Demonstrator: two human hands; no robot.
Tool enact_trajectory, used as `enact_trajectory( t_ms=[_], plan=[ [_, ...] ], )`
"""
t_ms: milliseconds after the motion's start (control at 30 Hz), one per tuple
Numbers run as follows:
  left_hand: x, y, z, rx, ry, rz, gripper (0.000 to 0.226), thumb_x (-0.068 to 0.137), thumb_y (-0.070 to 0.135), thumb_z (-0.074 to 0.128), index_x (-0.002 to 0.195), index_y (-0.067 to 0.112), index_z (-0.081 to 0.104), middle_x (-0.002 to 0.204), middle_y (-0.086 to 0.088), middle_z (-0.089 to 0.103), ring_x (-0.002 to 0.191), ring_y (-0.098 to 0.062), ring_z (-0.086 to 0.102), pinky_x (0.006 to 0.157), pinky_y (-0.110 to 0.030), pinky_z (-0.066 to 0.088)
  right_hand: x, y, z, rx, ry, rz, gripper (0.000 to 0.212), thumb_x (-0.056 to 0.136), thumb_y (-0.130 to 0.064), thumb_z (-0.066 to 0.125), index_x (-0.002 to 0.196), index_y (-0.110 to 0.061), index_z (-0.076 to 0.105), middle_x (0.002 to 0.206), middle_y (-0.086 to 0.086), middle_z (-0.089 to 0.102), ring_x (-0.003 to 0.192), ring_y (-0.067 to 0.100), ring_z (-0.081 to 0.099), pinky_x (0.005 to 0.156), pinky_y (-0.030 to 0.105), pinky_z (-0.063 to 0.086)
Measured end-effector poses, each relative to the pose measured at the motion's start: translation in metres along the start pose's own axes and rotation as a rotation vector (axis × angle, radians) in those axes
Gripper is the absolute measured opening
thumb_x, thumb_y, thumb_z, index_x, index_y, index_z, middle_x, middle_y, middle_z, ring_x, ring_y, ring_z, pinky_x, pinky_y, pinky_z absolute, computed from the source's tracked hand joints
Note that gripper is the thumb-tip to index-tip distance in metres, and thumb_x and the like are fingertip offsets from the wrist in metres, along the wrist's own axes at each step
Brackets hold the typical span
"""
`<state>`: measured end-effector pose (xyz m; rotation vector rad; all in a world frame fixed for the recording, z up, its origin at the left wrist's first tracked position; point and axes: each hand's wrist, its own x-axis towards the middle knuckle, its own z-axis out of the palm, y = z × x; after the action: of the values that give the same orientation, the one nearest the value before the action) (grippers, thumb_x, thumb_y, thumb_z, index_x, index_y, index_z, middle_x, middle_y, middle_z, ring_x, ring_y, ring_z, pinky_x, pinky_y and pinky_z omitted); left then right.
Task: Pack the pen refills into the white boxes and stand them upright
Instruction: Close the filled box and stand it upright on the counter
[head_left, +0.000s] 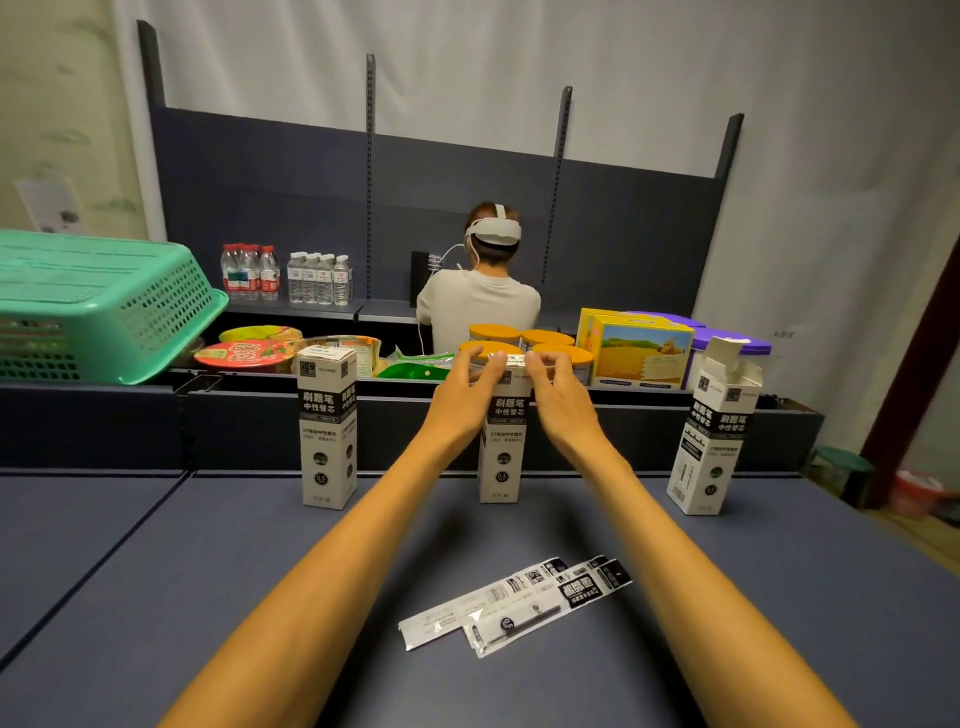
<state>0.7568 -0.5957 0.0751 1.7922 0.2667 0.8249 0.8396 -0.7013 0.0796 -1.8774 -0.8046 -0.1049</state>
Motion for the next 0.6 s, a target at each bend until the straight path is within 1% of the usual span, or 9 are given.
enact_trajectory(
  t_ms=[67, 133, 200, 233, 300, 433, 600],
  plan=[
    [-0.004, 0.000, -0.008, 0.074, -0.023, 0.013, 0.058, 0.095, 0.054, 0.041, 0.143, 0.023, 0.032, 0.134, -0.009, 0.054, 0.115, -0.019, 0.053, 0.084, -0.028, 0.041, -0.007, -0.004, -0.010, -0.143, -0.006, 0.007, 0.057, 0.093, -0.067, 0.026, 0.134, -0.029, 0.038, 0.130, 0.003, 0.057, 0.117, 0.022, 0.054, 0.097, 0.051, 0.045],
    [-0.010, -0.005, -0.015, 0.182, -0.047, 0.033, 0.056, 0.096, 0.053, 0.039, 0.143, 0.023, 0.032, 0.133, -0.008, 0.055, 0.114, -0.019, 0.053, 0.088, -0.030, 0.041, -0.017, -0.001, -0.021, -0.255, -0.015, -0.010, 0.057, 0.095, -0.064, 0.028, 0.139, -0.029, 0.036, 0.139, 0.002, 0.051, 0.126, 0.023, 0.049, 0.102, 0.051, 0.041],
    [-0.018, -0.014, -0.024, 0.360, -0.057, 0.026, 0.059, 0.095, 0.058, 0.035, 0.143, 0.026, 0.032, 0.136, -0.007, 0.053, 0.119, -0.022, 0.052, 0.098, -0.041, 0.043, -0.030, 0.009, -0.029, -0.410, -0.040, -0.012, 0.057, 0.096, -0.060, 0.033, 0.143, -0.029, 0.035, 0.146, 0.002, 0.045, 0.131, 0.024, 0.045, 0.105, 0.050, 0.037],
    [-0.024, -0.020, -0.029, 0.456, -0.070, 0.016, 0.061, 0.094, 0.061, 0.033, 0.144, 0.027, 0.031, 0.138, -0.007, 0.052, 0.122, -0.024, 0.051, 0.100, -0.046, 0.043, -0.038, 0.014, -0.033, -0.491, -0.065, -0.007, 0.058, 0.096, -0.059, 0.034, 0.145, -0.027, 0.034, 0.149, 0.002, 0.042, 0.133, 0.024, 0.042, 0.106, 0.049, 0.036],
    [-0.041, -0.029, -0.036, 0.622, -0.133, 0.000, 0.066, 0.092, 0.066, 0.028, 0.146, 0.027, 0.031, 0.141, -0.007, 0.049, 0.125, -0.027, 0.048, 0.101, -0.049, 0.042, -0.053, 0.023, -0.040, -0.609, -0.133, 0.006, 0.061, 0.096, -0.058, 0.035, 0.148, -0.024, 0.032, 0.152, 0.003, 0.037, 0.137, 0.026, 0.037, 0.108, 0.048, 0.033],
    [-0.075, -0.033, -0.048, 0.876, -0.288, -0.016, 0.067, 0.093, 0.067, 0.022, 0.148, 0.030, 0.028, 0.148, -0.007, 0.040, 0.132, -0.032, 0.038, 0.104, -0.053, 0.036, -0.082, 0.027, -0.048, -0.733, -0.251, -0.012, 0.065, 0.096, -0.060, 0.036, 0.148, -0.023, 0.033, 0.152, 0.005, 0.037, 0.138, 0.027, 0.035, 0.109, 0.049, 0.033],
    [-0.109, -0.019, -0.062, 1.031, -0.298, -0.062, 0.065, 0.094, 0.065, 0.022, 0.150, 0.033, 0.023, 0.152, -0.006, 0.032, 0.137, -0.032, 0.030, 0.107, -0.055, 0.032, -0.110, 0.017, -0.058, -0.768, -0.286, -0.083, 0.066, 0.095, -0.062, 0.035, 0.149, -0.024, 0.032, 0.153, 0.003, 0.035, 0.140, 0.025, 0.031, 0.110, 0.049, 0.030]
  ],
)
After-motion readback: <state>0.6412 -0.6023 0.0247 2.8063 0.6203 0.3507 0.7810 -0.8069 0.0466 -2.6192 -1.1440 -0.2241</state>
